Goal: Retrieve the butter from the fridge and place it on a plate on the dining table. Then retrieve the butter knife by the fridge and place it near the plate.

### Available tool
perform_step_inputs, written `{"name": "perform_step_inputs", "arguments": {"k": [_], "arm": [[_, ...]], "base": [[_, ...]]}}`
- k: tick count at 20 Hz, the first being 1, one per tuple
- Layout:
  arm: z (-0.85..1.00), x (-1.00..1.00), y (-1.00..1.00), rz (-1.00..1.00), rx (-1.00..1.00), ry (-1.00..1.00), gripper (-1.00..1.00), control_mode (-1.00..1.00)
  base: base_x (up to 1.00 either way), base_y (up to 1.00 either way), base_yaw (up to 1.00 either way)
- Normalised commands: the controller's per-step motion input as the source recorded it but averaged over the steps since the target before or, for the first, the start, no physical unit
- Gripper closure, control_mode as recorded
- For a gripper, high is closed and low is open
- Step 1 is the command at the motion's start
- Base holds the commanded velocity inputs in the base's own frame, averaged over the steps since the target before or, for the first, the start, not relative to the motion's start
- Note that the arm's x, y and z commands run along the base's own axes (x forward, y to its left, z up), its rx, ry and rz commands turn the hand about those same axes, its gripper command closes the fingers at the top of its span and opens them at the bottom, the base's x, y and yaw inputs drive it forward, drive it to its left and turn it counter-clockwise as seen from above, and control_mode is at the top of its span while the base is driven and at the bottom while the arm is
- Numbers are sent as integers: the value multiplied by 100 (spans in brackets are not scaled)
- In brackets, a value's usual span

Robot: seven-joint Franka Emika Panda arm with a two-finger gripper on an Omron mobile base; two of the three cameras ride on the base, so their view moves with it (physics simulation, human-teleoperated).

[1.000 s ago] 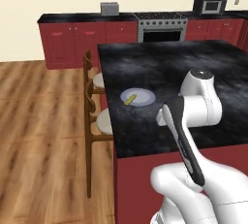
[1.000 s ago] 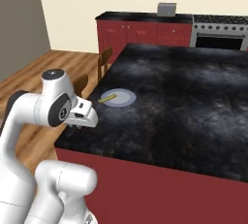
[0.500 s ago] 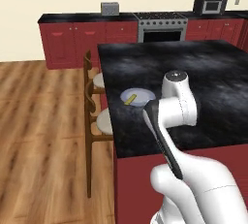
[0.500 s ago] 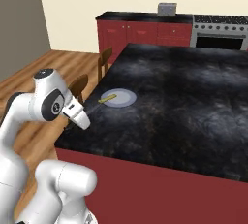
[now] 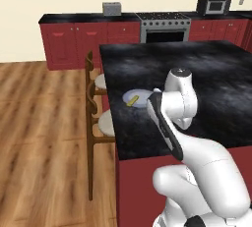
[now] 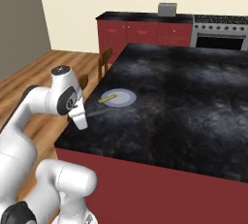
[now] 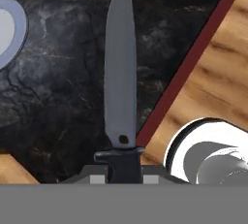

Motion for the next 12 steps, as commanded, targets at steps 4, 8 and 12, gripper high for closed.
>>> {"name": "perform_step_inputs", "arguments": {"k": [4,8,12], "arm": [[-10,76,0,-4,3,0,100,-100],[-10,66,0,-3,13,0,100,-100],[-20,54,0,-7,11,-2,100,-100]], "base": [[0,0,0],[0,0,0],[0,0,0]]}}
